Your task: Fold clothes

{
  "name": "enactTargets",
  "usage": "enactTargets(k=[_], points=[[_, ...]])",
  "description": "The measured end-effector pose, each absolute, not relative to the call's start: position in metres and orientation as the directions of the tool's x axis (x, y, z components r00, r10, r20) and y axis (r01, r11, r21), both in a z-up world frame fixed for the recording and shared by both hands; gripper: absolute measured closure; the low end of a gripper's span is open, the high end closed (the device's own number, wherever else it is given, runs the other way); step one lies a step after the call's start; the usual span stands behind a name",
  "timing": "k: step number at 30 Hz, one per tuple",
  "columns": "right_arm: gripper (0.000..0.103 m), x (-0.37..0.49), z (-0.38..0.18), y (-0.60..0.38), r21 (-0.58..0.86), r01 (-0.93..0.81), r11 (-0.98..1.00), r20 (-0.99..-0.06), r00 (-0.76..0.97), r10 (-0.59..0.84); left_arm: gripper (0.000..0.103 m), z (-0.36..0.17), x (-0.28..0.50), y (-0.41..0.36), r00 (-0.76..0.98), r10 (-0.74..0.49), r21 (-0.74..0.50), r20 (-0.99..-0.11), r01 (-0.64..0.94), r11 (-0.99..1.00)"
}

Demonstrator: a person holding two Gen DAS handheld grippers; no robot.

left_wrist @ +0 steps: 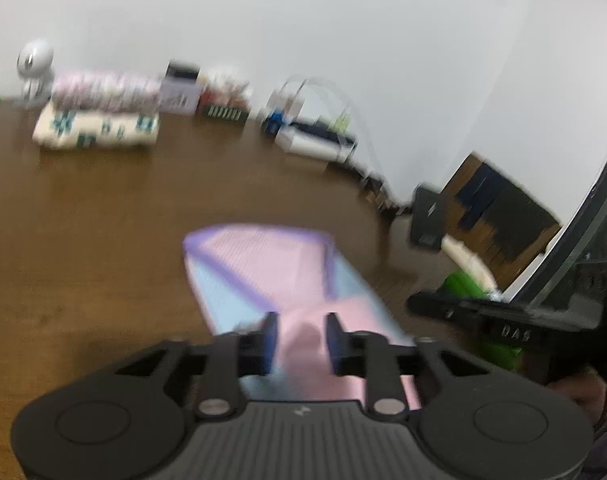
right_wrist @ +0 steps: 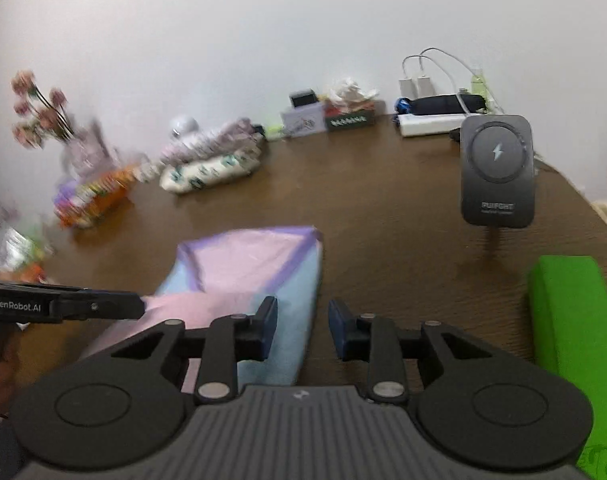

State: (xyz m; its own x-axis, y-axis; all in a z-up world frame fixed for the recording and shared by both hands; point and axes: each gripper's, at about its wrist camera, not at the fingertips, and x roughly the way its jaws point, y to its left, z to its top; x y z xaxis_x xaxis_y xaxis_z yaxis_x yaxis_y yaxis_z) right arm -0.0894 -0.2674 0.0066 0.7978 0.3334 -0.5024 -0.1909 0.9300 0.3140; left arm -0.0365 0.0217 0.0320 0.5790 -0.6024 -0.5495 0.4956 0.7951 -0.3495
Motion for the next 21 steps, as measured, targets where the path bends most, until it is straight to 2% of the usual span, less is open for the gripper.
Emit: enactTargets(k=[4,7,10,11,12,14,16,17,18,20,21], points=[[0.074,-0.072,0.007,-0.265,0.435,-0.264,0.861,-0.460,0.757,0.465,0.072,0.025,-0.035,0.000,0.581,-0.547,-0.260,-0.603,0.505,0.823],[0.074,-0.056,-0.005,-0.259,0.433,-0.242,0.868,-0.516,0.723,0.459,0.079,0.012,-0.032,-0.004,0.577,-0.524,-0.253,-0.627,0.485,0.837],[0.077,-0.051,-0.012,-0.257,0.431,-0.220,0.875,-0.550,0.705,0.448,0.078,0.008,-0.034,-0.005,0.585,-0.527,-0.245,-0.616,0.493,0.834],[0.084,-0.052,-0.013,-0.256,0.428,-0.224,0.875,-0.550,0.704,0.449,0.078,0.006,-0.034,-0.005,0.588,-0.528,-0.243,-0.612,0.496,0.834],[0.100,-0.053,-0.013,-0.256,0.422,-0.227,0.878,-0.550,0.706,0.447,0.078,0.006,-0.035,-0.005,0.591,-0.530,-0.240,-0.609,0.499,0.833],[0.100,-0.060,-0.006,-0.255,0.397,-0.230,0.889,-0.532,0.731,0.427,0.073,0.016,-0.039,0.000,0.603,-0.545,-0.247,-0.582,0.508,0.825],[0.100,-0.068,0.002,-0.256,0.383,-0.236,0.893,-0.506,0.755,0.416,0.051,0.024,-0.043,0.009,0.631,-0.541,-0.250,-0.556,0.494,0.833],[0.100,-0.072,0.005,-0.258,0.381,-0.232,0.895,-0.494,0.767,0.409,0.050,0.027,-0.044,0.015,0.647,-0.528,-0.248,-0.551,0.477,0.843],[0.097,-0.074,0.008,-0.261,0.381,-0.224,0.897,-0.486,0.776,0.401,0.050,0.027,-0.045,0.020,0.657,-0.508,-0.244,-0.557,0.455,0.856],[0.079,-0.074,0.006,-0.265,0.395,-0.212,0.894,-0.480,0.782,0.397,0.051,0.024,-0.045,0.030,0.652,-0.495,-0.266,-0.575,0.423,0.866],[0.067,-0.075,0.005,-0.267,0.410,-0.218,0.886,-0.479,0.775,0.413,0.051,0.022,-0.045,0.035,0.646,-0.493,-0.282,-0.582,0.408,0.868]])
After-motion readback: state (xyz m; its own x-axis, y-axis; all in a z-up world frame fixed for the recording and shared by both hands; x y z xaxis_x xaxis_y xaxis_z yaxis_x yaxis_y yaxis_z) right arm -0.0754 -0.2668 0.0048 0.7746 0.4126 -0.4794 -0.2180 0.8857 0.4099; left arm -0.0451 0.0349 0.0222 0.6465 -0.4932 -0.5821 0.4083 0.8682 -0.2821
